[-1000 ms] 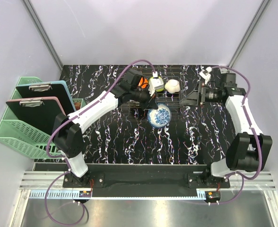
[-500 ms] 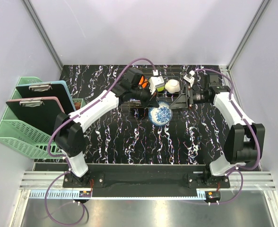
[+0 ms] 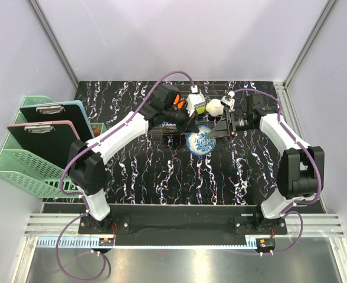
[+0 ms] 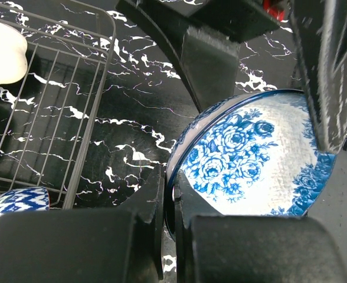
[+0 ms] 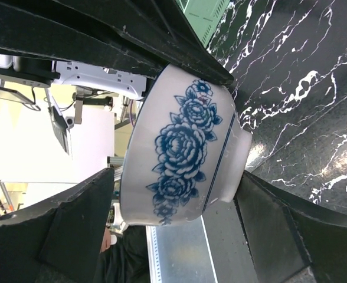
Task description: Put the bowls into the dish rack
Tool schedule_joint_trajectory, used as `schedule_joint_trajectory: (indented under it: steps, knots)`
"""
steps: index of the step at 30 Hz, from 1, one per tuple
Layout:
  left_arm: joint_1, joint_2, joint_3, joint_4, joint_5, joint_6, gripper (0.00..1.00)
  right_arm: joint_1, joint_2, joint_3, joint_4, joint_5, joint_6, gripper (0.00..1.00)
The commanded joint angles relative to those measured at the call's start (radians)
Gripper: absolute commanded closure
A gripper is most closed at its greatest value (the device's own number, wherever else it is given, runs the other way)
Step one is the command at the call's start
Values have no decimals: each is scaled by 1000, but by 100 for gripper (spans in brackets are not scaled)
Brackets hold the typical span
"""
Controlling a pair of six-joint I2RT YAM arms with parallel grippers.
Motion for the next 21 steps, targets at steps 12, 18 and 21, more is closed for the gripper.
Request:
schedule_joint_trajectory:
  steps: [12, 18, 21]
  knots:
    - [-2, -1, 60, 81, 28, -14, 100, 31, 6, 13, 0, -135, -23, 35]
    - [-1, 1, 53, 81, 28, -14, 100, 31, 15, 19, 2, -221, -24, 71]
    - [-1, 4, 56, 81, 25, -17, 100, 31, 20, 24, 0, -226, -26, 93]
